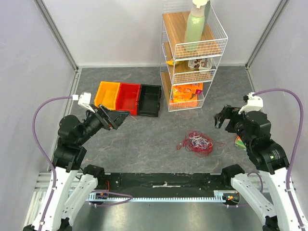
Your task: Untangle the cables
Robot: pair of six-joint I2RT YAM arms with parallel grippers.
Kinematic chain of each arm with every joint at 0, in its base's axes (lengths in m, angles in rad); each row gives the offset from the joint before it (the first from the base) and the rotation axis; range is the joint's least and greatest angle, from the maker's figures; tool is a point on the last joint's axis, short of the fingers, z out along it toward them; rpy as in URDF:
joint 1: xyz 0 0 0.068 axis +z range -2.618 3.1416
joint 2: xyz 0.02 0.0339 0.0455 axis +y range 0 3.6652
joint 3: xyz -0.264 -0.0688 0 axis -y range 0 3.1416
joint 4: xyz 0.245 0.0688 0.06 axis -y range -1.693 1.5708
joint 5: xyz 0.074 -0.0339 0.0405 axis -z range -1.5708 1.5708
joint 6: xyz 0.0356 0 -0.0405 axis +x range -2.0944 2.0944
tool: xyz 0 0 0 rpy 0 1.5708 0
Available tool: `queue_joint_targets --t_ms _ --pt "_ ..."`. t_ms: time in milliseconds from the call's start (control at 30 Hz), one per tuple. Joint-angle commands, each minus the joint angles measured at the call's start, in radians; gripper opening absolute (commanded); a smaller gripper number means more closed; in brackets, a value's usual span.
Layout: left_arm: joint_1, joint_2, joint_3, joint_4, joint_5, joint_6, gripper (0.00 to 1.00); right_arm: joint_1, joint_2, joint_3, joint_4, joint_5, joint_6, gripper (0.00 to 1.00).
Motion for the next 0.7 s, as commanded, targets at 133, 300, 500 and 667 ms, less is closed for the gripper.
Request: queue_joint_targets --t_ms 133,300,500,667 --pt "-0.099 0.190 -0.030 0.174 0.265 -0.008 0.86 0.002 0.111 -0.117 0.106 -0.267 0.056 0.98" --pt "-0.450 0.345 -0.030 0.165 -0.003 0.040 0.86 0.002 0.285 -0.207 0.172 -0.314 0.119 0.98" --pt "-0.785 0.679 0.073 0.166 -0.350 0.135 0.63 0.000 0.198 -0.255 0.102 -0.088 0.102 0.98" --pt "-0.851 0.928 0.200 0.206 -0.385 0.196 0.63 0.002 0.190 -0.290 0.122 -0.171 0.148 0.90"
